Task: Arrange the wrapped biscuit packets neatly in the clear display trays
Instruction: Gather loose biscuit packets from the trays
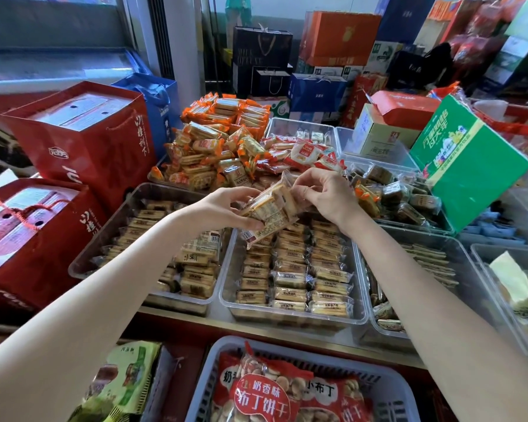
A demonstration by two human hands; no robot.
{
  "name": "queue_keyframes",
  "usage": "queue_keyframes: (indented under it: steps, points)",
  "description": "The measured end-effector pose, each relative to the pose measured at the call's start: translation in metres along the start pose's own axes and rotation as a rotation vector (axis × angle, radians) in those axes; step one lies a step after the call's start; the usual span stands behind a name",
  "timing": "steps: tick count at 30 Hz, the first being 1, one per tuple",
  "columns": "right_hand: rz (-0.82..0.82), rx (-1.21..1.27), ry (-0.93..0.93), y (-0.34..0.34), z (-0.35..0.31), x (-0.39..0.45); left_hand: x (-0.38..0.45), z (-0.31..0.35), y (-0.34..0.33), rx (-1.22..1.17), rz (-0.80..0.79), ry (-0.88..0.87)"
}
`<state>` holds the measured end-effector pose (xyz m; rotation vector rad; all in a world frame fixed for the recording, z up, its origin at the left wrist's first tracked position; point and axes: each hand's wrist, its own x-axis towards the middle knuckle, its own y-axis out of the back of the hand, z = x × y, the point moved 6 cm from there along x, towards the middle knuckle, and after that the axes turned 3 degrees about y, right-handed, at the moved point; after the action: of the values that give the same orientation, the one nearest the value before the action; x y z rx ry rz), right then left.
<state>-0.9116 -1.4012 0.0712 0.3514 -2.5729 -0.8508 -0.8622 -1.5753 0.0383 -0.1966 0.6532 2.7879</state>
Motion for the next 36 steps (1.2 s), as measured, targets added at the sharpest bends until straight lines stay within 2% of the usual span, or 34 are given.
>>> queue_keyframes:
  steps: [4, 7, 10, 14, 18, 21, 24, 27, 31, 34, 36]
  points:
    - [0.089, -0.002, -0.011, -0.002, 0.005, -0.001, 0.001, -0.006, 0.003, -0.022, 0.03, 0.03]
    - [0.189, -0.087, 0.042, 0.003, -0.002, -0.007, 0.001, -0.014, 0.009, -0.097, 0.12, 0.063]
    - [0.05, -0.109, -0.007, -0.013, -0.002, -0.012, 0.002, -0.017, 0.012, -0.102, 0.177, 0.069]
    - [-0.096, 0.269, -0.233, -0.026, 0.01, -0.015, 0.002, -0.016, 0.014, -0.034, 0.214, 0.047]
    - [-0.25, 0.198, -0.26, -0.03, 0.009, -0.018, 0.002, -0.013, 0.014, 0.021, 0.225, 0.028]
    - [-0.162, 0.235, -0.289, -0.026, 0.007, -0.018, 0.002, -0.01, 0.012, 0.028, 0.234, 0.019]
    - [-0.05, 0.439, -0.325, -0.023, 0.008, -0.02, 0.001, -0.01, 0.015, -0.019, 0.243, 0.023]
    - [0.058, 0.526, -0.328, -0.024, 0.011, -0.024, 0.001, -0.017, 0.013, -0.089, 0.259, 0.035]
    - [0.124, 0.418, -0.288, -0.03, 0.017, -0.027, 0.001, -0.029, 0.011, -0.119, 0.238, 0.083]
    - [0.051, 0.127, -0.134, -0.028, 0.012, -0.021, 0.0, -0.031, 0.016, -0.067, 0.23, 0.092]
    - [0.025, 0.028, -0.027, -0.025, 0.003, -0.016, -0.001, -0.03, 0.02, 0.005, 0.239, 0.084]
